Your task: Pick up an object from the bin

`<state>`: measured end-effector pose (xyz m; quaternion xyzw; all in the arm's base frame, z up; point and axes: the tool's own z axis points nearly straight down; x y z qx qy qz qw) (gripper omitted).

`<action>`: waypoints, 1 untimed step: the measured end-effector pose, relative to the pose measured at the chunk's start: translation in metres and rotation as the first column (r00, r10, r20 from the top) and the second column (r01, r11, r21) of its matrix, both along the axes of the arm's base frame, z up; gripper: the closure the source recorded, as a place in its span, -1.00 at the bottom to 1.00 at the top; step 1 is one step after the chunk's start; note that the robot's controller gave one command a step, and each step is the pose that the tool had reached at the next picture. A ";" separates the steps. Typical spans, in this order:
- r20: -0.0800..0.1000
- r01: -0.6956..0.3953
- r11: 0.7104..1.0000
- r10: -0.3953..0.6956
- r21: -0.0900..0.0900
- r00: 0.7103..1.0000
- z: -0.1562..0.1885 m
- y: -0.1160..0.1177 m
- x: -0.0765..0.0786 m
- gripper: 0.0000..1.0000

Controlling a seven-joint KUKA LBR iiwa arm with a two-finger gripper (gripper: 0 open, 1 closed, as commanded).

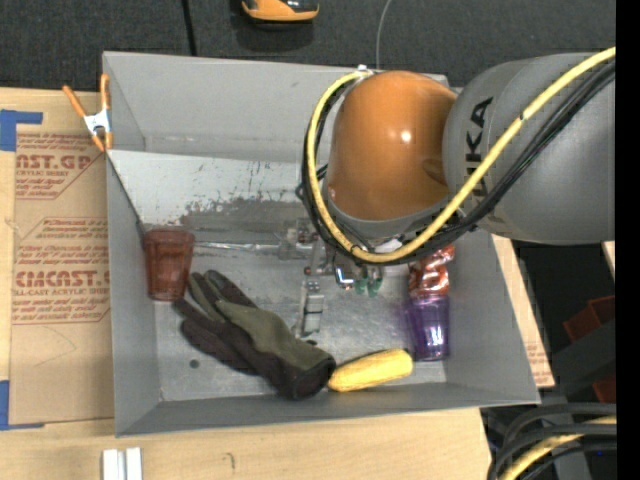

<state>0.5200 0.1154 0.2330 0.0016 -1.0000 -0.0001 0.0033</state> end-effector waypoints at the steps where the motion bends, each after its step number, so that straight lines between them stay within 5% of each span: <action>1: 0.008 0.002 1.000 -0.002 0.001 1.000 0.005 -0.001 0.001 -1.00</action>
Offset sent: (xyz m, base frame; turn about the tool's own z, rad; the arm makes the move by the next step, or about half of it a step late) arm -0.0124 0.0367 -0.1625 -0.1149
